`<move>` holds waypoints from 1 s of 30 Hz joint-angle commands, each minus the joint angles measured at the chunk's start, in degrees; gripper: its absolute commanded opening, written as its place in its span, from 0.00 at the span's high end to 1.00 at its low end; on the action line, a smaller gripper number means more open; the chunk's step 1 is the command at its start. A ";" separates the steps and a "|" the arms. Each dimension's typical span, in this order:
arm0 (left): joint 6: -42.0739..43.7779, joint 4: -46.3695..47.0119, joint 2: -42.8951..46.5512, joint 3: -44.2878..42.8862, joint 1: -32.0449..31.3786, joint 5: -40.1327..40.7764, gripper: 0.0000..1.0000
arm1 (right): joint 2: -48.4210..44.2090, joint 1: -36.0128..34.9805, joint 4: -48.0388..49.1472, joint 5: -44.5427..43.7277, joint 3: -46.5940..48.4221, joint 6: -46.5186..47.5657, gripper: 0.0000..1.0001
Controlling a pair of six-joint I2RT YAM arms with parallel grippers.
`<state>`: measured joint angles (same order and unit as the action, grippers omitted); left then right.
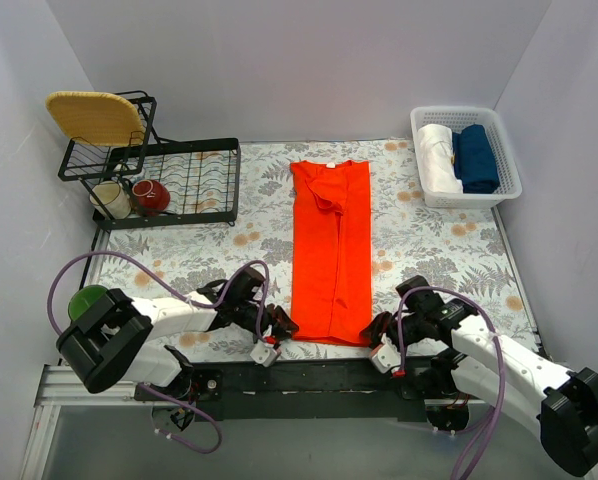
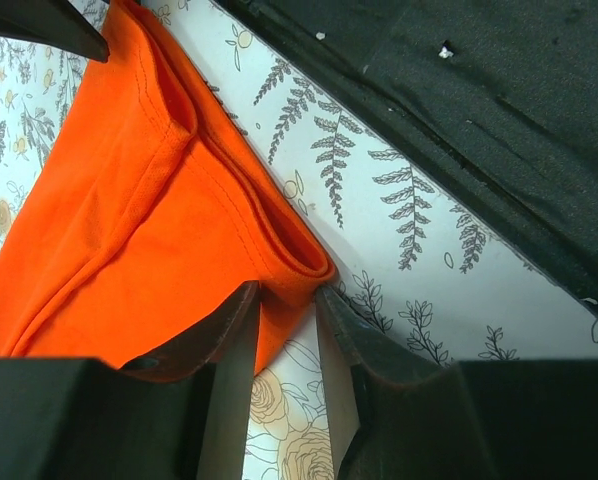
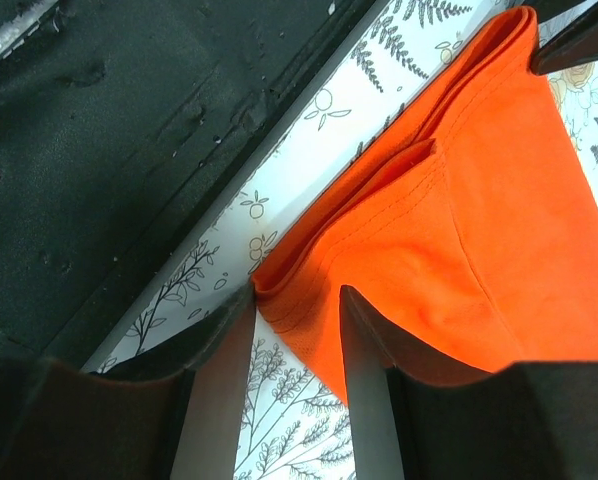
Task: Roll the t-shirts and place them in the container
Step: Roll the T-shirt to the center of the board.
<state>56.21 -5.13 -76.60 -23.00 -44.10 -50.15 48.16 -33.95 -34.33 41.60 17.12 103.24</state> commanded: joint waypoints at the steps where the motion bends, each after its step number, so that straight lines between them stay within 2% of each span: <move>1: 0.84 -2.78 -1.01 -0.11 -0.90 -0.03 0.73 | -0.52 -0.32 -3.90 -3.37 -1.22 -0.23 0.53; 7: 1.10 -5.07 -1.80 -0.81 -1.43 0.32 0.83 | 1.14 -0.41 -3.20 -2.85 -2.18 1.26 0.55; 10: 1.01 -5.95 -1.54 -0.81 -1.78 0.40 0.90 | 3.25 -0.41 -2.59 -4.15 -2.18 2.05 0.60; 13: 0.49 -7.09 -1.36 -0.99 -1.96 0.32 1.00 | 5.45 -0.41 -3.64 -5.48 -1.13 2.14 0.69; 14: -0.12 -7.44 -1.27 -1.42 -2.05 0.14 1.00 | 5.97 -0.41 -4.08 -5.48 -0.61 1.88 0.75; 22: -21.28 -8.06 1.44 -5.73 -2.13 0.58 1.00 | 3.61 -0.41 -10.56 -3.47 6.76 -7.70 0.94; 25: -27.53 -7.01 5.05 -5.65 -2.13 0.67 1.00 | 1.85 -0.41 -13.04 -2.76 9.67 -13.32 0.96; 30: -44.49 -4.73 6.81 -6.88 -2.13 3.03 1.00 | 1.49 -0.50 -12.35 -1.97 12.58 -26.03 0.98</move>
<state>27.75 -11.49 -72.05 -27.86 -45.98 -48.51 49.80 -34.20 -43.81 38.74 26.06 89.32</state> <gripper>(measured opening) 0.021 0.064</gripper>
